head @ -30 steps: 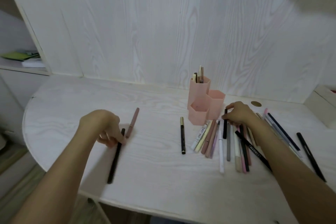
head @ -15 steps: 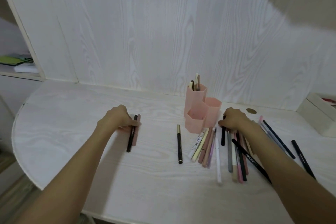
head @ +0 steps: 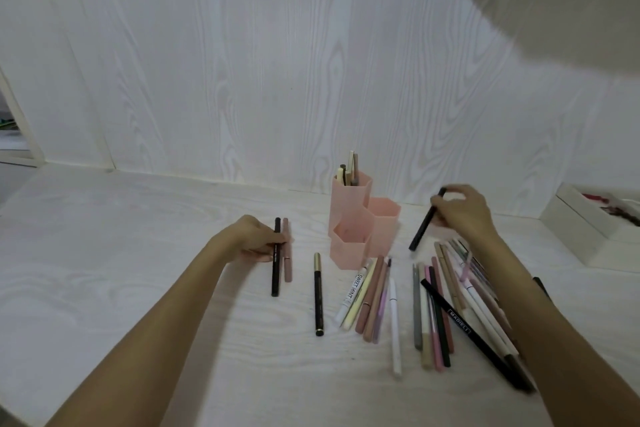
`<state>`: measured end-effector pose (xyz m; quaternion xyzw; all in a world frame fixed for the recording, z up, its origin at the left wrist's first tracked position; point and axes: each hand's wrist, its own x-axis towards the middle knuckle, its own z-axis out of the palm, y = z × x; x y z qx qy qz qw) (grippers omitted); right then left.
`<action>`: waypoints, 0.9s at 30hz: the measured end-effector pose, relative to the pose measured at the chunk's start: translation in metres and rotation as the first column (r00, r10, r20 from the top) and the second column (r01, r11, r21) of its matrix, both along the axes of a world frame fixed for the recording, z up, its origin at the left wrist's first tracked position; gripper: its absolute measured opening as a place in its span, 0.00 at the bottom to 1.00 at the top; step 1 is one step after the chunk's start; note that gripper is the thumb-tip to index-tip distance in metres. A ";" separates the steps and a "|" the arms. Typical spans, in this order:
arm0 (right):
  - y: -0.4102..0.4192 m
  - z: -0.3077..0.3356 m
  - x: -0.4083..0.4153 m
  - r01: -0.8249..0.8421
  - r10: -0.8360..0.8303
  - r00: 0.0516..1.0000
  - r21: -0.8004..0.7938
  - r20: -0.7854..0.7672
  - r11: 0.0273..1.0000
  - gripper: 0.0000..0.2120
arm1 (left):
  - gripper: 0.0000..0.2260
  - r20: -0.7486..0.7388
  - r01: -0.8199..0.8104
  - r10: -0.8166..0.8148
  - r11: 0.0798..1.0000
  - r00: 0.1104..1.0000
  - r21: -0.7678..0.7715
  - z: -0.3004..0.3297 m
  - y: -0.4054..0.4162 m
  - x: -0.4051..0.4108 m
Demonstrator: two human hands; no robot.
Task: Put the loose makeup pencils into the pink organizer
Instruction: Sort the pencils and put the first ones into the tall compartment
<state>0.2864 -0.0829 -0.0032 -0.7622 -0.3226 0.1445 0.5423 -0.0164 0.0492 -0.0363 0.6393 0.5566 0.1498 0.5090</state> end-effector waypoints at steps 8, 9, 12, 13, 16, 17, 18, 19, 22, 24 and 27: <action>0.008 0.070 -0.045 -0.079 -0.017 0.984 0.520 0.176 0.850 0.17 | 0.16 -0.146 0.057 -0.027 0.978 0.989 0.203 -0.007 0.005 0.016; 0.012 0.074 -0.052 -0.106 -0.026 0.969 0.507 0.245 0.855 0.17 | 0.16 -0.176 0.074 -0.034 0.972 0.984 0.224 -0.006 0.005 0.017; 0.023 0.076 -0.070 -0.222 0.016 0.875 0.372 0.483 0.901 0.19 | 0.16 -0.201 0.095 -0.045 0.964 0.979 0.247 -0.006 0.004 0.017; 0.026 0.073 -0.074 -0.244 0.028 0.810 0.294 0.585 0.924 0.19 | 0.17 -0.196 0.099 -0.050 0.964 0.979 0.246 -0.006 0.003 0.016; 0.032 0.059 -0.078 -0.248 0.090 0.593 0.075 0.800 0.966 0.17 | 0.18 -0.164 0.085 -0.045 0.964 0.985 0.250 -0.009 0.001 0.015; 0.033 0.055 -0.078 -0.238 0.113 0.553 0.027 0.825 0.971 0.14 | 0.17 -0.136 0.070 -0.037 0.967 0.990 0.245 -0.009 0.001 0.014; 0.034 0.051 -0.078 -0.223 0.135 0.535 -0.015 0.834 0.975 0.12 | 0.17 -0.098 0.055 -0.033 0.970 0.995 0.238 -0.010 0.000 0.013; 0.035 0.046 -0.077 -0.207 0.156 0.531 -0.051 0.833 0.977 0.10 | 0.17 -0.062 0.047 -0.033 0.971 0.998 0.234 -0.010 0.000 0.012; 0.036 0.036 -0.072 -0.192 0.201 0.546 -0.112 0.813 0.975 0.11 | 0.17 -0.011 0.033 -0.032 0.973 0.999 0.230 -0.010 -0.003 0.009; 0.035 0.033 -0.069 -0.198 0.211 0.569 -0.117 0.794 0.973 0.12 | 0.18 -0.010 0.023 -0.021 0.973 1.000 0.230 -0.010 -0.004 0.008; 0.034 0.035 -0.065 -0.221 0.249 0.642 -0.135 0.725 0.966 0.12 | 0.18 0.056 -0.014 0.003 0.979 0.998 0.201 -0.006 -0.005 0.005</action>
